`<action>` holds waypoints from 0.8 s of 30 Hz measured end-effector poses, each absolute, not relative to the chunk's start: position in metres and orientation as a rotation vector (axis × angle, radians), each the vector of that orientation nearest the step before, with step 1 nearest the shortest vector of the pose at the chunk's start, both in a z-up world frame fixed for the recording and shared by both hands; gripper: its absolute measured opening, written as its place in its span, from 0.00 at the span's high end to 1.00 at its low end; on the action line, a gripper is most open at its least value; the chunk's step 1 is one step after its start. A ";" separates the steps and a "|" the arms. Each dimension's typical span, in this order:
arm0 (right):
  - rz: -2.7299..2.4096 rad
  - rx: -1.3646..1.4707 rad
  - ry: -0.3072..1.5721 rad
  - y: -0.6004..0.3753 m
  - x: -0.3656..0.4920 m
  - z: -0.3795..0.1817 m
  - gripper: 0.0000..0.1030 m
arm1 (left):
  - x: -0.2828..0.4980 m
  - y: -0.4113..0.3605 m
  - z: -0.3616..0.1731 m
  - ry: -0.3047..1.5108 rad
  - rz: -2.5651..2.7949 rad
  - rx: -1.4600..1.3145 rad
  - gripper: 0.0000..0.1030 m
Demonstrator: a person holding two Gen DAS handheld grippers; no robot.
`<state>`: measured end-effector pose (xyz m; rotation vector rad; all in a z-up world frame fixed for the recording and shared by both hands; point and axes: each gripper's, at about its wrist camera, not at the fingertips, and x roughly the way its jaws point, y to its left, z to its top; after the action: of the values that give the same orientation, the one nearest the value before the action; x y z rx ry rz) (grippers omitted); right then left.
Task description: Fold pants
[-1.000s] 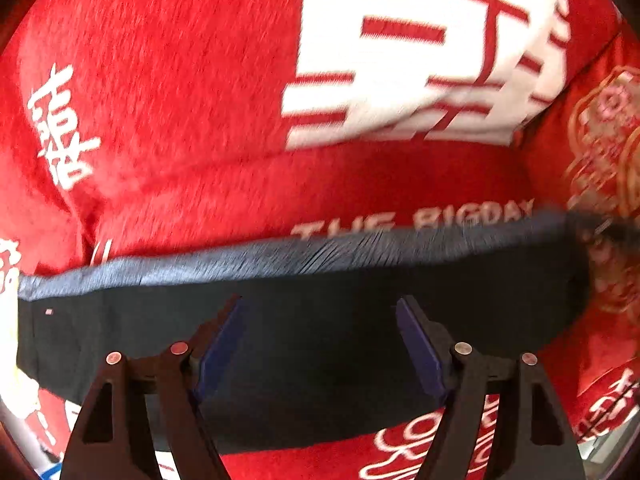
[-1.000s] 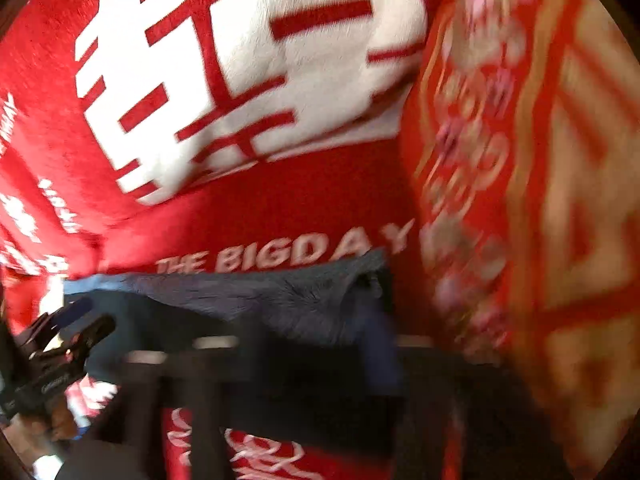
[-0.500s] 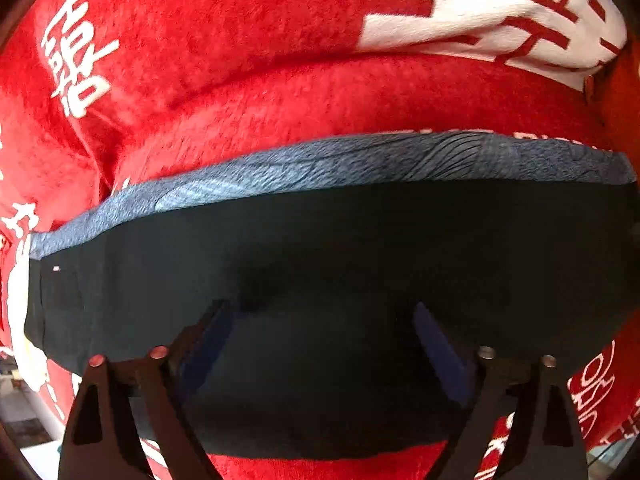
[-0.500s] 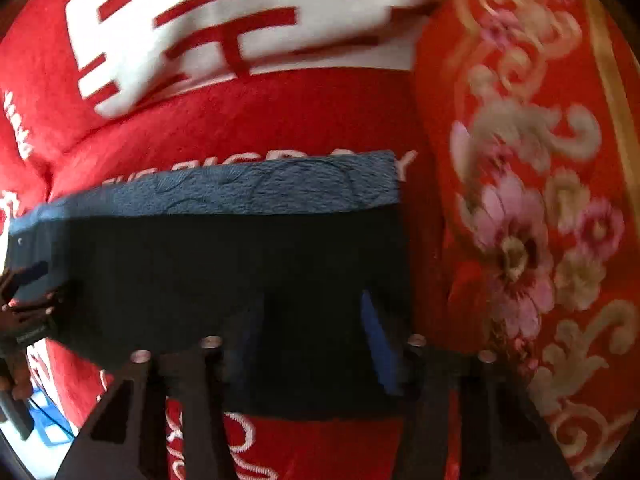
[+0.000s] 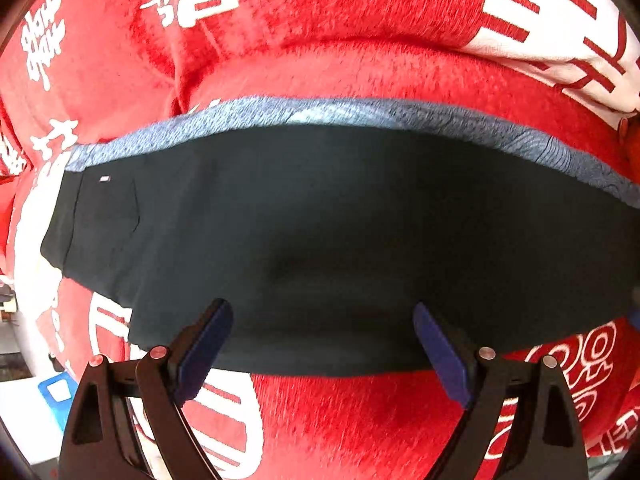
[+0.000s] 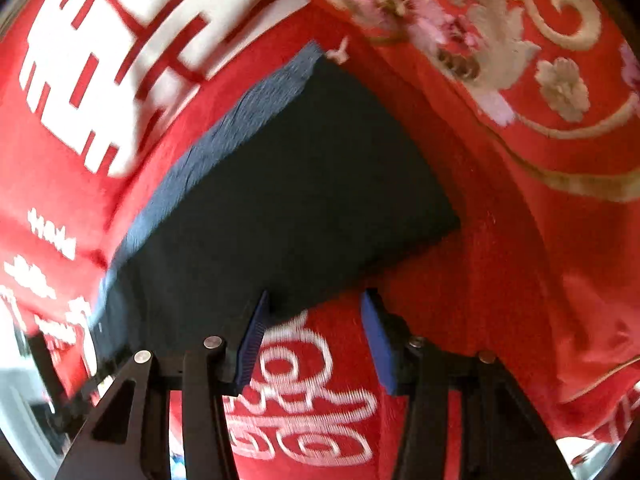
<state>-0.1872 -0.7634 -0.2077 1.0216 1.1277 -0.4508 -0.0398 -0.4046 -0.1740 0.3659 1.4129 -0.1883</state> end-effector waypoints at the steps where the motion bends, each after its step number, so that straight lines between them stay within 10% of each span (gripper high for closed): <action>1: -0.474 1.028 1.112 -0.766 -0.186 -0.209 0.51 | -0.041 -0.405 -0.177 1.416 -0.187 0.366 0.10; 4: -0.524 0.981 1.113 -0.772 -0.179 -0.201 0.83 | -0.053 -0.400 -0.174 1.422 -0.183 0.362 0.10; 24: -0.284 0.546 1.104 -0.665 -0.063 -0.154 0.57 | 0.064 -0.370 -0.167 1.201 -0.213 0.429 0.10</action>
<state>-0.0627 -0.6645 -0.1539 0.5463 1.1039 -0.2841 0.0639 -0.3701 -0.1674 0.4293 1.2012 -0.2128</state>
